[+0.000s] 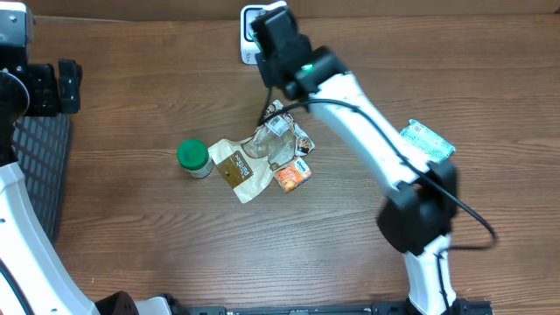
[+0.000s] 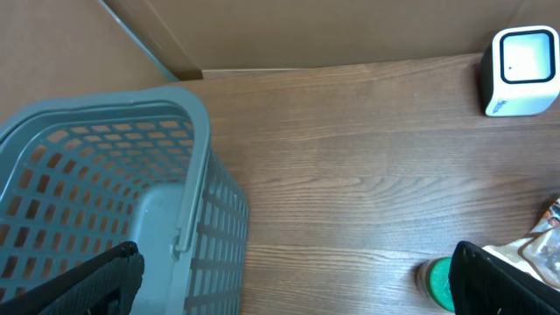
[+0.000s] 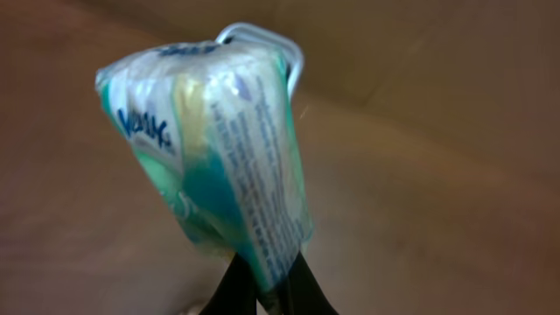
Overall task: Scan the item barcode
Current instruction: 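Hold the blue Kleenex pack in front of the white scanner, then carry the blue Kleenex pack right and place it beside the wipes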
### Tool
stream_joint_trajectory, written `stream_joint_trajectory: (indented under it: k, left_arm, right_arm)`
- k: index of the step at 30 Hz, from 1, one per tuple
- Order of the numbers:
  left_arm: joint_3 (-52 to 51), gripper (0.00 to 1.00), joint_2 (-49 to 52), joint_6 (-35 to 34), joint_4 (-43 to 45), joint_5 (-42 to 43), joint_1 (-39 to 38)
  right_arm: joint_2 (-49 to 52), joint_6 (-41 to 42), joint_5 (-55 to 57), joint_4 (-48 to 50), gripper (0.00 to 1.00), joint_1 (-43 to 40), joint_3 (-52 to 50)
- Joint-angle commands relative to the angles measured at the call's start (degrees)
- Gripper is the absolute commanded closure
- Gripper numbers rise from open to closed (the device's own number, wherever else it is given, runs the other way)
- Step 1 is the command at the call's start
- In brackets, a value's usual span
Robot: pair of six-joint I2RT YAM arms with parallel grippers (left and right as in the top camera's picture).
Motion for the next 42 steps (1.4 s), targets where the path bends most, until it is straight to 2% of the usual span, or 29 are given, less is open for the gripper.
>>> stream_joint_trajectory:
  k: [1, 6, 14, 24, 42]
  left_arm:
    - [0.2, 0.0, 0.0, 0.9, 0.1, 0.2, 0.3]
    - [0.2, 0.0, 0.0, 0.9, 0.2, 0.2, 0.3]
    - [0.2, 0.01, 0.0, 0.9, 0.2, 0.2, 0.3]
    - [0.2, 0.01, 0.0, 0.9, 0.2, 0.2, 0.3]
    - [0.2, 0.0, 0.0, 0.9, 0.1, 0.2, 0.3]
  right_arm:
    - [3.7, -19.0, 15.3, 10.3, 0.96, -0.2, 1.5]
    - [9.3, -34.0, 14.3, 30.6, 0.96, -1.2, 1.5]
    - [16.5, -44.2, 8.8, 46.5, 0.96, -2.6, 1.5]
    - [21.1, -44.4, 7.1, 47.4, 0.96, -3.1, 1.4]
    - [21.2, -44.3, 8.4, 45.5, 0.96, -3.1, 1.5]
